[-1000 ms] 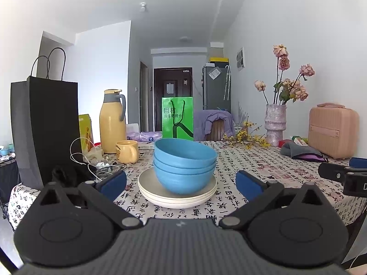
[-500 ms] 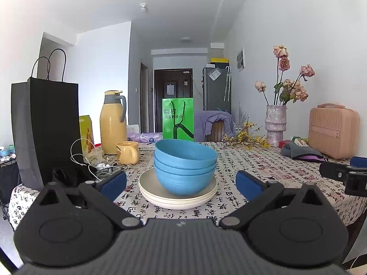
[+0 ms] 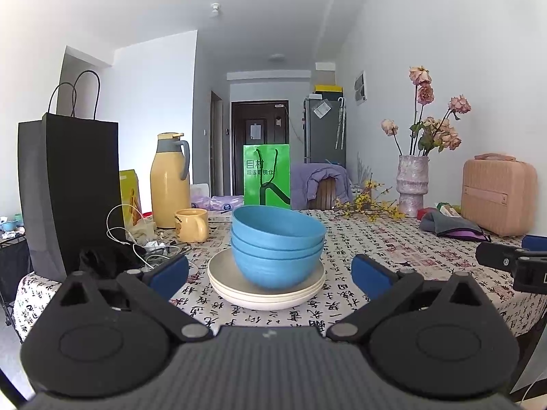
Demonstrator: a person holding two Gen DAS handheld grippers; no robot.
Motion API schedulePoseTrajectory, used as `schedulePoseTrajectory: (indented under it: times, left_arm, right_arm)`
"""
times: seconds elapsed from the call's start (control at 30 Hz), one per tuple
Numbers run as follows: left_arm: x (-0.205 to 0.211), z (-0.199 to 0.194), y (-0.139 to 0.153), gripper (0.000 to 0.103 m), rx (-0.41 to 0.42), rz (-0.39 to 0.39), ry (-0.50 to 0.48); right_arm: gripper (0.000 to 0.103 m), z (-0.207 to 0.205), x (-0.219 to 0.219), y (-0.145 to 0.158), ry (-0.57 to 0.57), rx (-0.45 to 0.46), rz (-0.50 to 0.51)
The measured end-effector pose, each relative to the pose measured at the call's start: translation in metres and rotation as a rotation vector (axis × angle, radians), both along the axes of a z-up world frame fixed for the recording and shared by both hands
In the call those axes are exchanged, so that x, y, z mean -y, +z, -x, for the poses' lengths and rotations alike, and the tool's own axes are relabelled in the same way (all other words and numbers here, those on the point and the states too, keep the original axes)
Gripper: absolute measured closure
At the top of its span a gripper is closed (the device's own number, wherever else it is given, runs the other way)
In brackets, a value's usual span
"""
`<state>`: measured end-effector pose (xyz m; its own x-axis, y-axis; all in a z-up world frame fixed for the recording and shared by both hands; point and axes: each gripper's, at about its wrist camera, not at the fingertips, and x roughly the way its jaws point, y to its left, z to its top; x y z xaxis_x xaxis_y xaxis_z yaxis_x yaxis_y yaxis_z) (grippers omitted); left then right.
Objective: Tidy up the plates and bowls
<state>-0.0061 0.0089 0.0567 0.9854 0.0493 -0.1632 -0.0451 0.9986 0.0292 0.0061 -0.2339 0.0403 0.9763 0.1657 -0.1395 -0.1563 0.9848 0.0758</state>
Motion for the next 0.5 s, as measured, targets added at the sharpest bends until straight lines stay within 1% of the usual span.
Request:
schedulePoseTrajectory:
  times: [0.5]
  left_arm:
    - [0.003,0.0006,-0.001,0.0,-0.005,0.001,-0.004]
  right_arm:
    - [0.01,-0.001,0.0004,-0.0008,0.009,0.001,-0.001]
